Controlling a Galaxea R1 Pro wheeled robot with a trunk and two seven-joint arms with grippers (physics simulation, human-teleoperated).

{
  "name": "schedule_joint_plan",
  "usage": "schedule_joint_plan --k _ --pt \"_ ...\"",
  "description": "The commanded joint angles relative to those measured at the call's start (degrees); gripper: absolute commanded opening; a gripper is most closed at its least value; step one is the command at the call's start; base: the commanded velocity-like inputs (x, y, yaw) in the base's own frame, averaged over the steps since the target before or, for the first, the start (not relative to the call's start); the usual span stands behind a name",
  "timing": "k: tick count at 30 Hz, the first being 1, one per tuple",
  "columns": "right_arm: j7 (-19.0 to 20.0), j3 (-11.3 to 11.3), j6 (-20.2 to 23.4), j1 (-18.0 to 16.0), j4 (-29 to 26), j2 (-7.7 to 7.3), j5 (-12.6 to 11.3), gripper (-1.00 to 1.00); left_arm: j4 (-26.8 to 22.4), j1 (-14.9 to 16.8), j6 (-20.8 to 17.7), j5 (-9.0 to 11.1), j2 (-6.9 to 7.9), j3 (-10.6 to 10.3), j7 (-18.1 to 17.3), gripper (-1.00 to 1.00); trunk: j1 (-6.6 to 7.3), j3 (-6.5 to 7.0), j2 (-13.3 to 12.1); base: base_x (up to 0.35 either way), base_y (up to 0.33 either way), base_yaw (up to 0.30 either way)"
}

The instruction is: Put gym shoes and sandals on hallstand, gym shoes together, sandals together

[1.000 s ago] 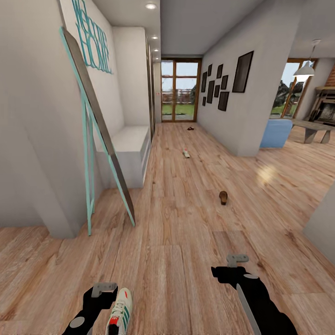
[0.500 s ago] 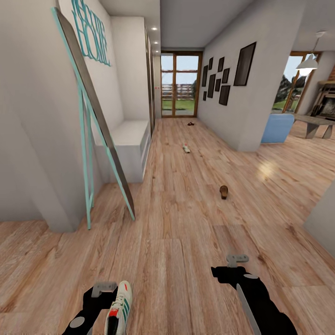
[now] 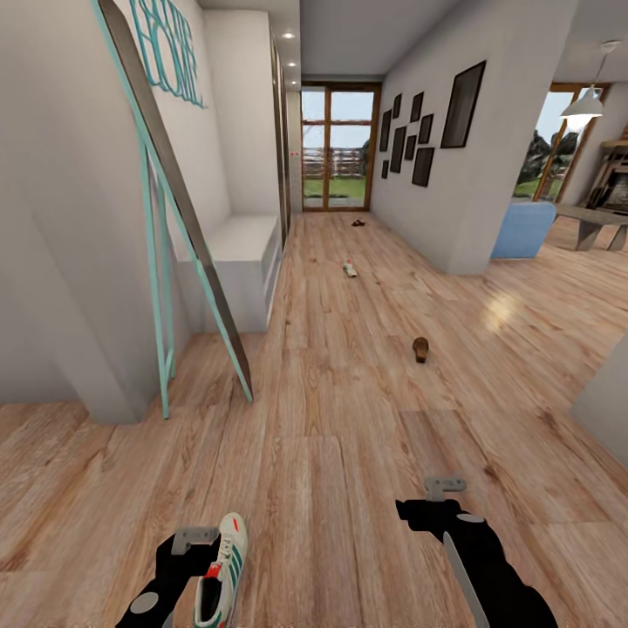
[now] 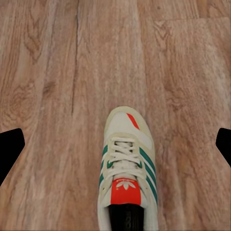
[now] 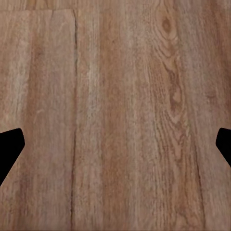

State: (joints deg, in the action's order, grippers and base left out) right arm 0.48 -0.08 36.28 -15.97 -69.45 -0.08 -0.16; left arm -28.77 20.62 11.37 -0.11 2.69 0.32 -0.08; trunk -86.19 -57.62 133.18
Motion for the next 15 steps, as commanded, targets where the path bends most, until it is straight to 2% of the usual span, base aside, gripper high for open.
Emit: schedule_joint_plan --k 1,15 --pt "0.05 -0.01 0.28 -0.03 -0.07 -0.01 -0.01 1.00 -0.08 0.05 0.34 -0.03 0.01 0.03 -0.01 1.00 -0.21 -0.33 0.44 0.000 0.000 0.000" --pt "0.05 -0.01 0.28 -0.03 -0.07 -0.01 -0.01 1.00 -0.58 0.06 1.50 -0.06 0.13 0.03 -0.01 1.00 -3.29 -4.16 6.05 0.000 0.000 0.000"
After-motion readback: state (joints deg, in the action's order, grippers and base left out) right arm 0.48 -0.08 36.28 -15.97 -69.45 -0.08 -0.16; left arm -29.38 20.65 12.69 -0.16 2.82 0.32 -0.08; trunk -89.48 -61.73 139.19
